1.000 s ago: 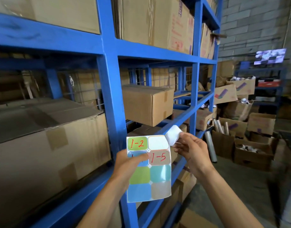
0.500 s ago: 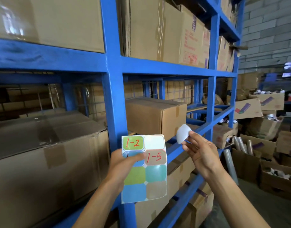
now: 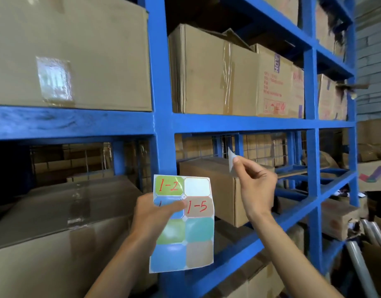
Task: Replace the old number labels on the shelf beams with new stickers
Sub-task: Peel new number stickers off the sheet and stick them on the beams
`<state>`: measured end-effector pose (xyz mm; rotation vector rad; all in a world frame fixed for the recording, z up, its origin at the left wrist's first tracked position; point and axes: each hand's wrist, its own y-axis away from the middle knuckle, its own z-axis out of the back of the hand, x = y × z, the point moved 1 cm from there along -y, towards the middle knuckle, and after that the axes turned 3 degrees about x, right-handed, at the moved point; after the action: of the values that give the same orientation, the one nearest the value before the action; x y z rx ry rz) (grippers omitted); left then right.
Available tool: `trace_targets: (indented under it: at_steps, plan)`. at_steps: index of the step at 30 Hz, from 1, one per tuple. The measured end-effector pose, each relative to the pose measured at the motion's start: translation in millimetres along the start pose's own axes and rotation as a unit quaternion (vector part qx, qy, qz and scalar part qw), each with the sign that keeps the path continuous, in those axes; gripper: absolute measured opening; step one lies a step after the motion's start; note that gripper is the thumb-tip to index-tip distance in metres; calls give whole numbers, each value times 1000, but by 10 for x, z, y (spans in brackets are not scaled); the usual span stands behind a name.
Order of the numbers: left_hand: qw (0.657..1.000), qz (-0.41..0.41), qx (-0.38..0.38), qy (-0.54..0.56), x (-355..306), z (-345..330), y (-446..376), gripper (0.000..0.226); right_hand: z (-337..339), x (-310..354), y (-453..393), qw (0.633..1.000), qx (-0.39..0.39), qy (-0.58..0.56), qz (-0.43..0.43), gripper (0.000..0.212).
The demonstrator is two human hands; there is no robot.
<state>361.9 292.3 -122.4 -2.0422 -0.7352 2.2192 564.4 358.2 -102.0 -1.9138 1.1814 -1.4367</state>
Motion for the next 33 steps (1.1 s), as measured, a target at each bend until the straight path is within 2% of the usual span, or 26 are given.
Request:
trace_targets:
  at_steps: [3,5,8,12,20,33]
  plan:
    - [1000,-8,-20,-3,-135,62,-54,15,-299,-19,-247,997,22,22,73,16]
    - [1000,-3,-29,-10,-210,97,-92,17,-483,-33,-391,985,29,69,154,19]
    - [999,-1,-36,-21,-283,152,-153,17,-690,-90,-554,943,25,145,297,18]
    - [998,-12,-52,-39,-315,226,-212,21,-834,-244,-752,901,25,193,389,16]
    - [997,-2,-74,-39,-355,226,-256,30,-979,-411,-893,873,33,218,435,16]
    - [996,3,-79,-46,-450,33,-253,31,-1052,-461,-993,879,26,227,418,15]
